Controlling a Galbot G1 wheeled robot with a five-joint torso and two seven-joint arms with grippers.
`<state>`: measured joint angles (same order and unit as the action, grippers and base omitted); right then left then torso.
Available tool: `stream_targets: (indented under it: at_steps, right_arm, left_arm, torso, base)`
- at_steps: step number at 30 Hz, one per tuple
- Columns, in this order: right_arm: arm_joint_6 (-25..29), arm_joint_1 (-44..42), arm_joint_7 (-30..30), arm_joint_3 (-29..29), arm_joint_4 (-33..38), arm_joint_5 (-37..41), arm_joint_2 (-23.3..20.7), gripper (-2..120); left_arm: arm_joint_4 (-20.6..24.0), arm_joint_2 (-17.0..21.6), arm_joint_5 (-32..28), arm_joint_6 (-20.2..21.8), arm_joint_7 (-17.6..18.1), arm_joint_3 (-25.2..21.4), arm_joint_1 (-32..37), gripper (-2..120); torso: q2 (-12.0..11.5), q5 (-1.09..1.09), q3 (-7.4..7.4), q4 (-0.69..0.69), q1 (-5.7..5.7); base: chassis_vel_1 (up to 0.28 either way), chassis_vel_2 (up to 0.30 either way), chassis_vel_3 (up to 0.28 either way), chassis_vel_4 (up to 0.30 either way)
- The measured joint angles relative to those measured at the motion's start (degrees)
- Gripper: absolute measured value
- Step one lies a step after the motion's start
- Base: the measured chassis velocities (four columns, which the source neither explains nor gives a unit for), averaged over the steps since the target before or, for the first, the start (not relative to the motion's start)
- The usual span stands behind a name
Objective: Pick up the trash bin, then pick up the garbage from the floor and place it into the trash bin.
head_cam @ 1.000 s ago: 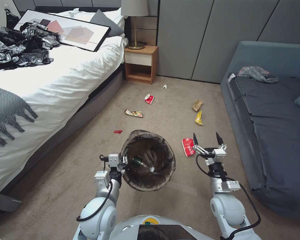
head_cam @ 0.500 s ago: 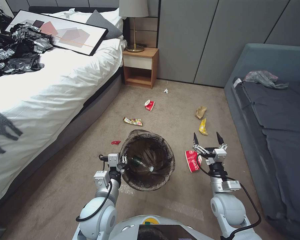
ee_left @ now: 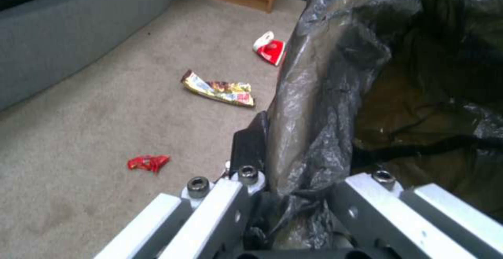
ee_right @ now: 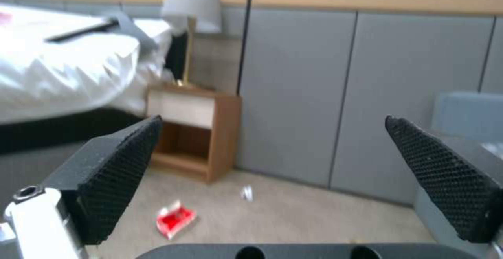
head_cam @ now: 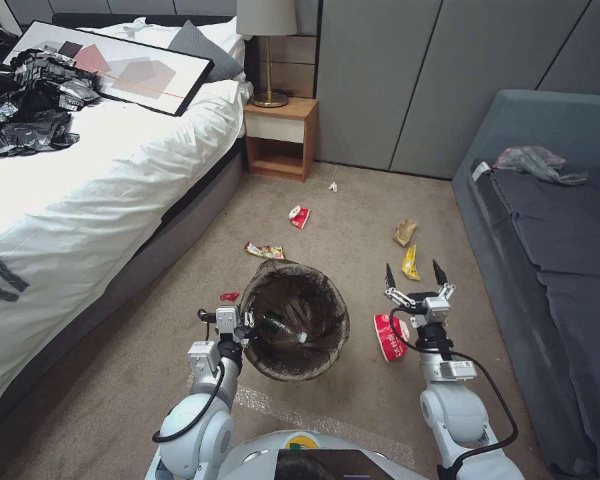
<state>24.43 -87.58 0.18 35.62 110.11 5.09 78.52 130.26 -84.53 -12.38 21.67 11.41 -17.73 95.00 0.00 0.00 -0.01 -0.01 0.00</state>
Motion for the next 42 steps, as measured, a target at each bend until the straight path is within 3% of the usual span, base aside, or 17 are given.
stream_targets:
  at_steps: [4, 5, 6, 9, 13, 19, 37, 42]
  right_arm:
    - [-11.23, 0.65, 1.93, -0.8, -1.02, 1.08, -1.7, 100]
    - [-17.68, 1.48, 2.47, -1.24, -2.46, 1.87, -2.59, 100]
    - [-17.68, 1.48, 2.47, -1.24, -2.46, 1.87, -2.59, 100]
    - [-25.51, 3.55, 1.91, -2.47, -7.67, 2.99, -4.4, 100]
    - [-29.54, 5.34, 1.16, -3.89, -13.67, 4.54, -5.24, 100]
    - [-30.33, 6.88, 0.4, -4.68, -19.08, 4.4, -5.17, 100]
    - [-28.95, 9.09, -0.49, -5.01, -26.44, 3.14, -4.84, 100]
    - [-25.61, 12.87, -1.69, -4.9, -33.92, 3.11, -4.47, 100]
  left_arm:
    - [-0.27, -0.06, 0.01, 0.0, 0.01, 0.0, -0.12, 3]
    - [-0.35, -0.12, 0.02, 0.0, 0.01, 0.04, -0.21, 3]
    - [-0.35, -0.12, 0.02, 0.0, 0.01, 0.04, -0.21, 3]
    - [-0.49, -0.12, 0.05, 0.0, 0.01, 0.12, -0.25, 3]
    - [-0.66, -0.05, 0.13, 0.0, 0.01, 0.13, -0.21, 3]
    - [-0.7, -0.06, 0.17, 0.0, 0.01, 0.21, -0.26, 3]
    - [-0.71, -0.05, 0.28, -0.01, 0.0, 0.3, -0.2, 3]
    - [-0.37, 0.14, 0.55, -0.29, -0.06, 0.33, 0.23, 3]
  torso:
    - [0.0, 0.0, 0.0, 0.02, 0.0]
    - [0.0, 0.01, 0.0, 0.02, 0.0]
    - [0.0, 0.01, 0.0, 0.02, 0.0]
    - [0.0, 0.01, 0.01, 0.02, 0.0]
    - [0.0, 0.01, 0.01, 0.01, 0.0]
    - [0.0, 0.01, 0.01, 0.01, 0.0]
    - [0.0, 0.01, 0.01, 0.01, 0.0]
    - [0.0, 0.0, 0.01, 0.01, 0.0]
  base:
    - [0.0, 0.0, 0.0, 0.0]
    - [0.0, 0.0, 0.0, 0.0]
    - [0.0, 0.0, 0.0, 0.0]
    - [0.0, 0.0, 0.0, 0.0]
    - [0.0, 0.0, 0.0, 0.0]
    - [0.0, 0.0, 0.0, 0.0]
    - [0.0, 0.0, 0.0, 0.0]
    - [0.0, 0.0, 0.0, 0.0]
